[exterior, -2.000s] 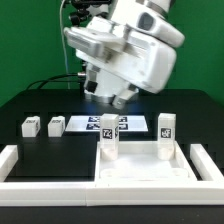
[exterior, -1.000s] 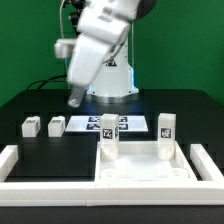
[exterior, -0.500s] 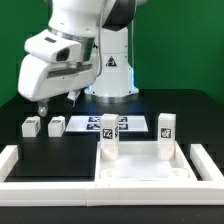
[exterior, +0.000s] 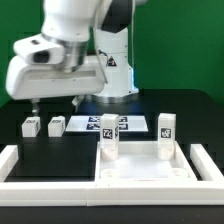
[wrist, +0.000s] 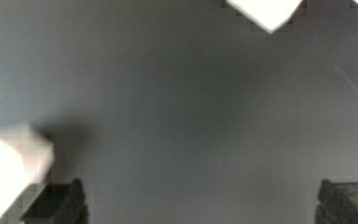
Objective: Assemble square table
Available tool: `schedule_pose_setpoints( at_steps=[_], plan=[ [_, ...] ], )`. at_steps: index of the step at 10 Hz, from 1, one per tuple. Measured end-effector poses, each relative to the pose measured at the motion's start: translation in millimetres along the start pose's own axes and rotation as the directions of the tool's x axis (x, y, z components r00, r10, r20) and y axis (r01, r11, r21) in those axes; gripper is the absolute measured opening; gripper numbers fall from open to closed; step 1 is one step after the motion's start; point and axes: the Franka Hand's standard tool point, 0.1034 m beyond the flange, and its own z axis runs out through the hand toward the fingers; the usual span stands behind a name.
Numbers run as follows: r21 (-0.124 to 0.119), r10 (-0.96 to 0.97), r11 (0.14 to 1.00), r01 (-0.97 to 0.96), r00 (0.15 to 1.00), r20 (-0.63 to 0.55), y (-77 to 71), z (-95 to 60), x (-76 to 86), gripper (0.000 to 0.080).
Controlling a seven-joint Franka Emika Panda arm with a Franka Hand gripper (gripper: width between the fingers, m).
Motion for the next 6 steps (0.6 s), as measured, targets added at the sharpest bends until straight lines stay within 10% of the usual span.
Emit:
schedule_pose_setpoints(
  at_steps=[4,6],
  plan=[
    [0.17,0.387,0.895,-0.412,0.908,0.16,-7.3,32.1,-38.0,0.0649],
    [0.166,0.388,0.897,-0.41,0.909,0.15,-5.3,32.1,-32.2,0.0649]
  ],
)
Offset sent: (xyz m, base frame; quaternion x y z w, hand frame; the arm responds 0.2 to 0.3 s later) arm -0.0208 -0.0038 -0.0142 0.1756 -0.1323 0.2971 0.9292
